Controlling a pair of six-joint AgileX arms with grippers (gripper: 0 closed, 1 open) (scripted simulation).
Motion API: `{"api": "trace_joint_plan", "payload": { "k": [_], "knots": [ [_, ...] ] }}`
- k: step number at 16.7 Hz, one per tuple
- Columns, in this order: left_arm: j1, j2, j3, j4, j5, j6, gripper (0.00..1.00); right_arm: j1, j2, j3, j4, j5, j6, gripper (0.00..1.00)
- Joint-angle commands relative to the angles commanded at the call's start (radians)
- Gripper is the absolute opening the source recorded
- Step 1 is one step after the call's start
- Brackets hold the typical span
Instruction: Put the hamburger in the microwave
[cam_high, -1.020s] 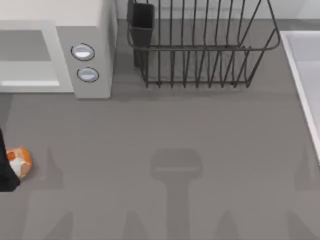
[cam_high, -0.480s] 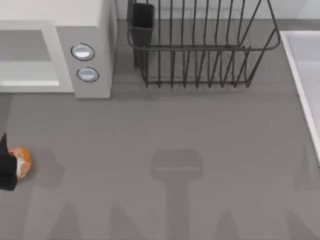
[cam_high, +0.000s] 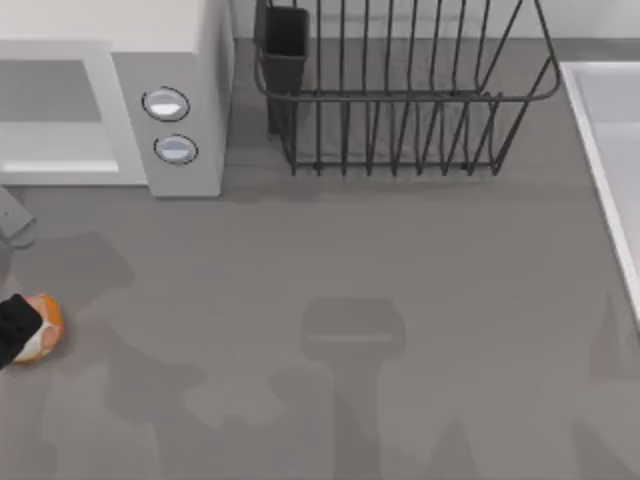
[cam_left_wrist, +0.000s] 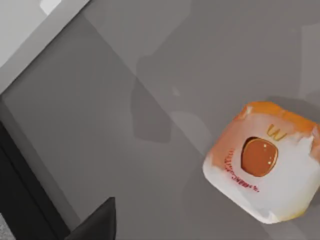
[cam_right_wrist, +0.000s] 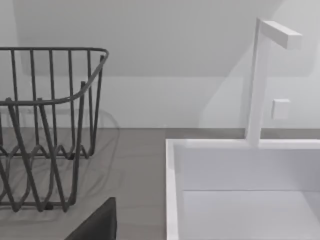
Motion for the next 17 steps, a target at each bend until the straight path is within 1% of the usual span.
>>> {"api": "trace_joint_plan", "payload": {
  "k": [5, 9, 12, 17],
  "knots": [
    [0.005, 0.387, 0.254, -0.215, 0.0, 0.284, 1.0, 0.0, 0.0, 0.0, 0.0, 0.0, 0.0, 1.0],
    [0.007, 0.607, 0.4, -0.337, 0.001, 0.445, 1.0, 0.0, 0.0, 0.0, 0.0, 0.0, 0.0, 1.0],
    [0.007, 0.691, 0.457, -0.383, 0.001, 0.507, 1.0, 0.0, 0.0, 0.0, 0.0, 0.0, 0.0, 1.0],
    [0.008, 0.703, 0.465, -0.39, 0.001, 0.516, 1.0, 0.0, 0.0, 0.0, 0.0, 0.0, 0.0, 1.0]
  ]
}}
